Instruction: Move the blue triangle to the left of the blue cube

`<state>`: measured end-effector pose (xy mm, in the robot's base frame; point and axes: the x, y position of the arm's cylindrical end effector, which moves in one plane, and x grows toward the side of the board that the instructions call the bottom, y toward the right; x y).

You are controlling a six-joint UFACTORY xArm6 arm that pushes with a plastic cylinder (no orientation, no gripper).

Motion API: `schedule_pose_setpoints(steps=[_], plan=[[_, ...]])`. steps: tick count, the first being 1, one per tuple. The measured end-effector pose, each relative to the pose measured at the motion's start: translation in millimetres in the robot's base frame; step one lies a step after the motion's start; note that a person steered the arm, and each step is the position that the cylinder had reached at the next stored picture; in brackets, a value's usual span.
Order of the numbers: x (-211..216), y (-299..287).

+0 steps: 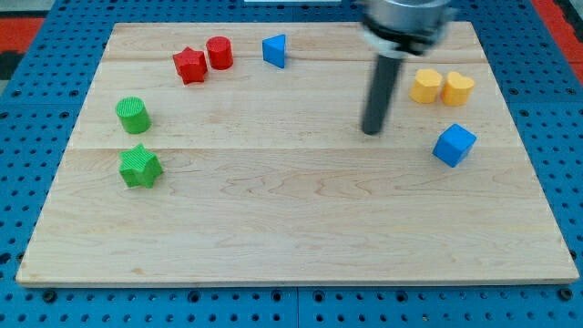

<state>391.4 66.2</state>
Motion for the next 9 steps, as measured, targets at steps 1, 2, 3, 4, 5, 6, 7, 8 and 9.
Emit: schedule_pose_setpoints(steps=[1,2,3,4,5,6,7,8,9], plan=[[-94,-11],[-175,-12],[-191,-124],[-161,-133],[-172,-116],[-199,-116],[-198,-116],[-187,-102],[-172,-74]])
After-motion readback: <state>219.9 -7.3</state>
